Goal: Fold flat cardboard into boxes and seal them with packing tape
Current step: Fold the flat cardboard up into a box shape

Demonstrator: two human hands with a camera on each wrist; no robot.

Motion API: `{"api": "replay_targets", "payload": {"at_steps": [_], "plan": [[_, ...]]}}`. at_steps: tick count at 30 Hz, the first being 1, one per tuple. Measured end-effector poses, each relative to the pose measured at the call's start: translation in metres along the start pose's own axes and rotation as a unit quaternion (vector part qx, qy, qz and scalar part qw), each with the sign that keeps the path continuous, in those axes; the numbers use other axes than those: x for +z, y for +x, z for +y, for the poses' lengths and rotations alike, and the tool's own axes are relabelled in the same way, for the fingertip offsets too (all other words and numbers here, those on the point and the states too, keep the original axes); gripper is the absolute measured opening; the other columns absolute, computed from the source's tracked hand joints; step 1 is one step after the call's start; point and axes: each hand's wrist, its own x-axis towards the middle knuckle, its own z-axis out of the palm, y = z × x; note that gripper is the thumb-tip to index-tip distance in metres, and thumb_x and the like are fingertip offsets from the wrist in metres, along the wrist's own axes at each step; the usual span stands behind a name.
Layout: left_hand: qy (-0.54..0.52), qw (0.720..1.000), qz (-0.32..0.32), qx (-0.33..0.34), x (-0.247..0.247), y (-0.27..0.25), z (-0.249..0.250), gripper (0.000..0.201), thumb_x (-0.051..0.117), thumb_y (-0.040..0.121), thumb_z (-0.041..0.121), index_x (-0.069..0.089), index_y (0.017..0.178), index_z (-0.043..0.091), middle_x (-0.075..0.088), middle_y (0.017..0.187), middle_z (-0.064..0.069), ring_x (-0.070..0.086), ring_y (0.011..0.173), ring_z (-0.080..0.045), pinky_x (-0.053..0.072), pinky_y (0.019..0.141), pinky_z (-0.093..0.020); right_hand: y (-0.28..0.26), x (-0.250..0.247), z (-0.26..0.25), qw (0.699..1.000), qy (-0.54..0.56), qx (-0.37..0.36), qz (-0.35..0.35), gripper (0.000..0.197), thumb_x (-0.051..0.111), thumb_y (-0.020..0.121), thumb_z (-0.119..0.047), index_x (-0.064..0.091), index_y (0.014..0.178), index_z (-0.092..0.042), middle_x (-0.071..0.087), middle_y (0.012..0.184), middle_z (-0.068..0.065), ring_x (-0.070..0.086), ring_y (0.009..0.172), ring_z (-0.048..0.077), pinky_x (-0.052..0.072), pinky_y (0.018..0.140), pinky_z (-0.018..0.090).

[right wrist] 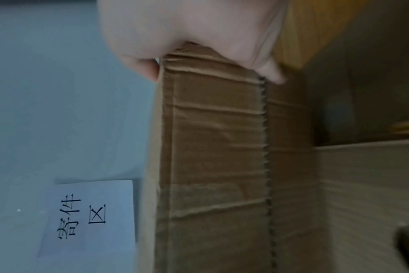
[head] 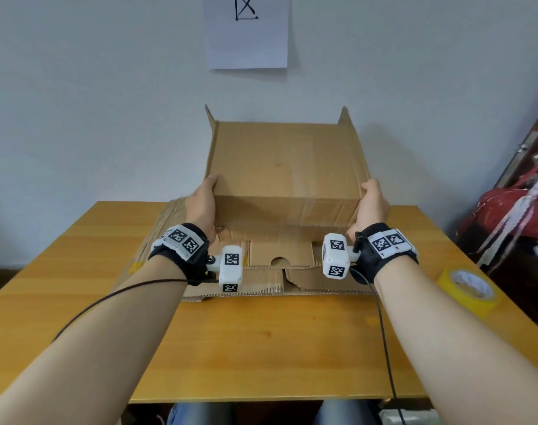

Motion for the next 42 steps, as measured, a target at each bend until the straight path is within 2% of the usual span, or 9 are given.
{"api": "replay_targets", "payload": {"at_steps": [6,11,16,19,22,29,34,39,42], "plan": [[-0.121,0.988,-0.032,0.095,-0.027,0.005,-0.022,0.039,0.051,0.089,0.026,0.062,0.125,0.017,0.063,0.116,-0.004,0.057,0.104,-0.021,0.055,0.081,-0.038,-0.006,-0.013,0.04,0.987,0.15,0.013,-0.054,0.06,0.031,0.081,0.007,0.067,0.115,-0.027,0.065,0.112,0.006,0.062,0.1,0.027,0.057,0.082,0.045],[-0.116,0.991,-0.025,0.07,-0.061,0.022,-0.059,0.05,0.036,0.071,-0.006,0.067,0.096,0.025,0.059,0.115,-0.01,0.05,0.099,-0.03,0.046,0.071,-0.036,-0.002,-0.027,0.075,0.999,-0.019,0.004,-0.044,0.077,0.033,0.079,0.019,0.059,0.139,-0.022,0.069,0.112,0.006,0.068,0.094,0.025,0.058,0.086,0.039],[-0.041,0.998,-0.014,0.05,-0.077,0.031,-0.071,0.052,0.031,0.073,-0.018,0.062,0.09,0.021,0.063,0.109,-0.006,0.049,0.086,-0.025,0.049,0.068,-0.034,0.008,-0.034,0.083,0.985,-0.167,-0.005,-0.042,0.061,0.045,0.084,0.014,0.064,0.13,-0.021,0.071,0.093,0.013,0.05,0.052,0.016,0.041,0.042,0.024],[0.035,0.999,0.017,0.036,-0.078,0.036,-0.075,0.05,0.033,0.078,-0.019,0.057,0.091,0.022,0.064,0.103,-0.007,0.053,0.079,-0.023,0.052,0.077,-0.042,0.006,-0.027,0.079,0.973,-0.224,-0.015,-0.049,0.05,0.047,0.088,0.014,0.065,0.124,-0.016,0.068,0.09,0.007,0.065,0.073,0.023,0.061,0.074,0.041],[0.098,0.994,0.039,0.025,-0.081,0.042,-0.075,0.042,0.037,0.083,-0.016,0.056,0.092,0.021,0.067,0.113,-0.011,0.06,0.085,-0.026,0.058,0.083,-0.046,0.002,-0.024,0.07,0.966,-0.251,0.003,-0.067,0.048,0.047,0.091,0.013,0.063,0.128,-0.012,0.061,0.088,0.003,0.064,0.102,0.035,0.053,0.097,0.054],[0.106,0.989,0.058,0.082,-0.072,0.028,-0.052,0.038,0.046,0.093,0.0,0.054,0.129,0.009,0.062,0.111,-0.01,0.056,0.086,-0.018,0.046,0.072,-0.028,-0.001,-0.021,0.052,0.964,-0.26,0.029,-0.049,0.047,0.051,0.094,0.006,0.059,0.135,-0.014,0.062,0.122,0.014,0.059,0.116,0.033,0.055,0.082,0.043],[0.053,0.985,0.058,0.154,-0.062,0.012,-0.021,0.042,0.05,0.09,0.002,0.052,0.131,0.011,0.063,0.122,-0.008,0.061,0.101,-0.022,0.049,0.075,-0.026,-0.014,-0.017,0.032,0.973,-0.217,-0.076,-0.025,0.046,0.046,0.092,0.005,0.064,0.13,-0.012,0.063,0.131,0.01,0.059,0.114,0.028,0.051,0.1,0.046],[0.006,0.972,0.057,0.228,-0.053,-0.005,0.012,0.039,0.054,0.095,0.01,0.049,0.133,0.018,0.058,0.121,0.002,0.059,0.097,-0.008,0.047,0.074,-0.018,-0.037,-0.007,0.001,0.972,-0.122,-0.199,0.01,0.033,0.042,0.092,0.002,0.065,0.111,-0.012,0.062,0.109,0.004,0.058,0.088,0.016,0.042,0.061,0.02],[-0.002,0.965,0.061,0.256,-0.05,-0.013,0.026,0.048,0.052,0.093,0.01,0.044,0.139,0.021,0.056,0.126,0.005,0.06,0.106,-0.01,0.046,0.074,-0.018,-0.054,0.005,-0.018,0.955,-0.1,-0.28,-0.012,0.025,0.047,0.09,0.0,0.066,0.092,-0.015,0.062,0.091,0.0,0.056,0.074,0.009,0.043,0.063,0.021]]}}
